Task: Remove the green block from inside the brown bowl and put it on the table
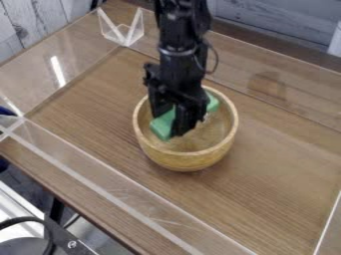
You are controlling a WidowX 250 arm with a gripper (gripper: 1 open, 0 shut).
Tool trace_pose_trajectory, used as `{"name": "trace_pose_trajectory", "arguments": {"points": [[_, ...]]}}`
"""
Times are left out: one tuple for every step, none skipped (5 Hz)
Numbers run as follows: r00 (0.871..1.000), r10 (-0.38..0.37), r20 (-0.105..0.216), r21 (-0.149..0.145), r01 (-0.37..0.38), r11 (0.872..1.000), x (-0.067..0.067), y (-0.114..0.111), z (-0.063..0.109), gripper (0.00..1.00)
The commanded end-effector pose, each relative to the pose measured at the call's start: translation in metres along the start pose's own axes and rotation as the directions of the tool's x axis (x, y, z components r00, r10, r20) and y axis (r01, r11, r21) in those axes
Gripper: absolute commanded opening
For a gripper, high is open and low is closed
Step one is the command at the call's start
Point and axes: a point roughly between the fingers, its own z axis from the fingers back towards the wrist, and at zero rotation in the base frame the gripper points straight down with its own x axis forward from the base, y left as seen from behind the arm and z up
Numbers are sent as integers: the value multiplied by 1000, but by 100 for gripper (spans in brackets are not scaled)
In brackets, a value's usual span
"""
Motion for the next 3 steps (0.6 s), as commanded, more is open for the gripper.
{"name": "trace_pose_trajectory", "arguments": {"points": [[994, -4, 110, 21, 2, 1000, 13, 7, 43, 0], [985, -4, 172, 12, 1, 1000, 28, 14, 76, 0], [975, 9, 221, 14, -12, 1000, 47, 12, 74, 0]]}}
